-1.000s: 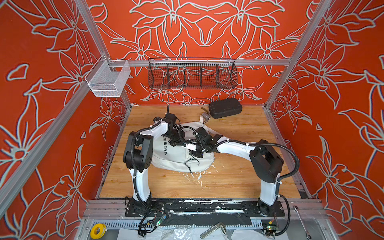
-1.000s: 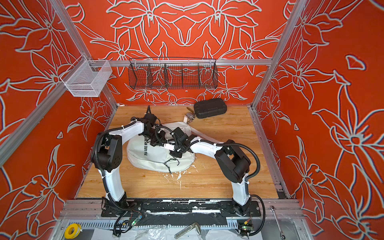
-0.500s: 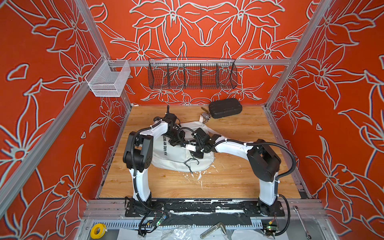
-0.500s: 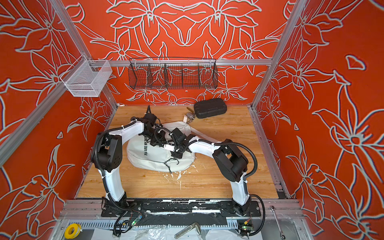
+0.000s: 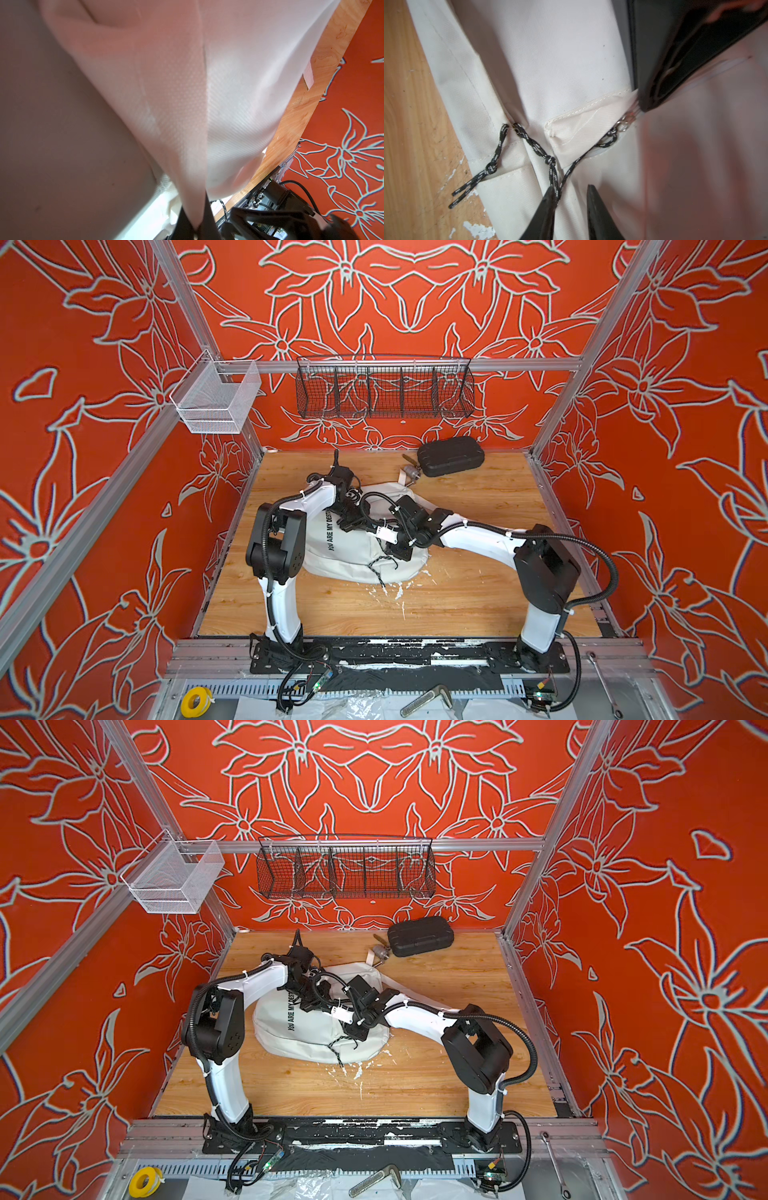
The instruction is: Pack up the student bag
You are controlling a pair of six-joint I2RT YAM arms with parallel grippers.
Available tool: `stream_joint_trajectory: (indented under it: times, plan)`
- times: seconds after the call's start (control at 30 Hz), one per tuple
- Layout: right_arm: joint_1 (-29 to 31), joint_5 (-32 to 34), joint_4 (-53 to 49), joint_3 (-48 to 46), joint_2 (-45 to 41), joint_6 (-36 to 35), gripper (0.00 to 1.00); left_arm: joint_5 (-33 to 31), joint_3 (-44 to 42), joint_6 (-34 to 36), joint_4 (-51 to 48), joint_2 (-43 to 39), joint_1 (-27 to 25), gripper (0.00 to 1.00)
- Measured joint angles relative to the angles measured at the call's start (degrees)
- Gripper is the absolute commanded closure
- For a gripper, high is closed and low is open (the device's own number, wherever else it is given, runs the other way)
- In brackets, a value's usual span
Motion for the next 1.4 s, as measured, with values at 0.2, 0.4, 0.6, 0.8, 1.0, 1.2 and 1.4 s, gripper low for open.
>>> stream_joint_trajectory:
  times: [0.2, 0.4, 0.6, 0.8, 1.0, 1.2, 1.4]
  plan:
    - [0.5, 3.1, -1.2, 0.6, 3.6, 9.2, 0.82, 0.1, 0.0, 0.0, 0.0, -0.2, 0.0, 1.00]
    - [0.5, 5.6, -2.4, 4.1, 6.8, 15.1, 0.79, -0.2, 0.0, -0.1, 0.7, -0.2, 0.0, 1.00]
    - [0.5, 7.5, -2.6, 4.8, 8.3, 17.5, 0.92, -0.2, 0.0, 0.0, 0.9, -0.3, 0.1, 1.00]
    - [0.5, 7.8, -3.0, 5.6, 8.9, 19.0, 1.00, -0.5, 0.0, 0.1, 0.8, -0.3, 0.1, 1.00]
    - [0.7, 7.8, -4.7, 4.8, 5.7, 18.9, 1.00, -0.4, 2.5, 0.3, -0.8, -0.2, 0.9, 1.00]
    - [0.6, 7.5, -6.1, 2.6, -4.9, 20.2, 1.00, -0.1, 7.4, 1.7, -2.8, 1.6, 1.9, 1.00]
    - [1.1, 3.3, -8.5, -0.5, -7.5, 24.5, 1.00, 1.4, 8.2, 1.9, -2.6, 3.2, 3.3, 1.00]
